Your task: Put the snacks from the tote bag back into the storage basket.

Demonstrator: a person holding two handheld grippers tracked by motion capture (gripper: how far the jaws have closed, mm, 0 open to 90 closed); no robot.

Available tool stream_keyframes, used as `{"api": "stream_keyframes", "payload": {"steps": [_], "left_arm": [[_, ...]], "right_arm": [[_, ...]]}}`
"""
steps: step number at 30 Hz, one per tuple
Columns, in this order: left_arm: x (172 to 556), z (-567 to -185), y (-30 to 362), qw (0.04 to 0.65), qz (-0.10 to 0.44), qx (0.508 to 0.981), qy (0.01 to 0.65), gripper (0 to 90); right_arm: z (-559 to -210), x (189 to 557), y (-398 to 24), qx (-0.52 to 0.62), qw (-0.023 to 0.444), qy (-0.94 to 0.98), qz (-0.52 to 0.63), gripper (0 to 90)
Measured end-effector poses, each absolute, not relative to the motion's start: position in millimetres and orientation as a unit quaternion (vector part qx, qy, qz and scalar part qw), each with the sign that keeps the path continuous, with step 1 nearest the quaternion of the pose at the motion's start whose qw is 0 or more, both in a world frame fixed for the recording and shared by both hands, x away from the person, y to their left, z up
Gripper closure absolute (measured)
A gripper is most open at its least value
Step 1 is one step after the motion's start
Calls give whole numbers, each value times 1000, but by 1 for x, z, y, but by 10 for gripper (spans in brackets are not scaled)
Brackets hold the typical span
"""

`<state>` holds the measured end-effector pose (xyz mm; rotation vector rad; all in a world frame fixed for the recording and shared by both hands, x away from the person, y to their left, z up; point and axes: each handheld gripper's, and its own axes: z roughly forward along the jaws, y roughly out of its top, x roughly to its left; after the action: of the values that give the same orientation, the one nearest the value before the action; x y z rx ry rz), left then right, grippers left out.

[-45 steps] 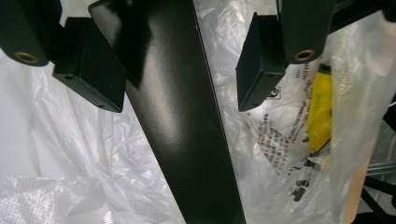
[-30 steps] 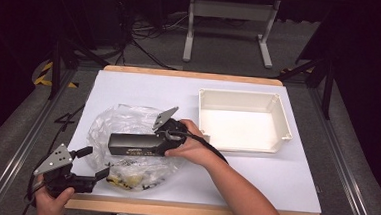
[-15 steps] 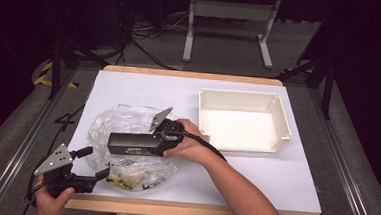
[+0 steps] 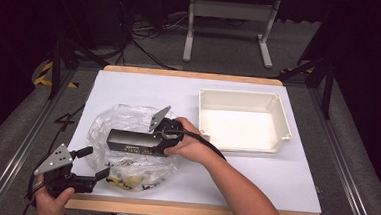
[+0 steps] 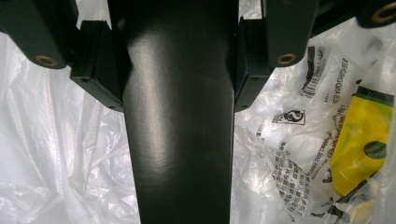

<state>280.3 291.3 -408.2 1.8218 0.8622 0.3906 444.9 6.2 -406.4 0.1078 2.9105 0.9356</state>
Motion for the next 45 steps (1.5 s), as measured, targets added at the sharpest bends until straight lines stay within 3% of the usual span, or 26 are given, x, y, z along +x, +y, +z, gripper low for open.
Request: {"api": "stream_keyframes", "payload": {"steps": [15,45], "left_arm": [[280,-408,292,518,163,758,361,80],[281,-408,293,518,161,757,364,81]], "right_arm": [[-392,442,2,23,45,949,312,433],[-313,432,-34,3,75,935,346,433]]}}
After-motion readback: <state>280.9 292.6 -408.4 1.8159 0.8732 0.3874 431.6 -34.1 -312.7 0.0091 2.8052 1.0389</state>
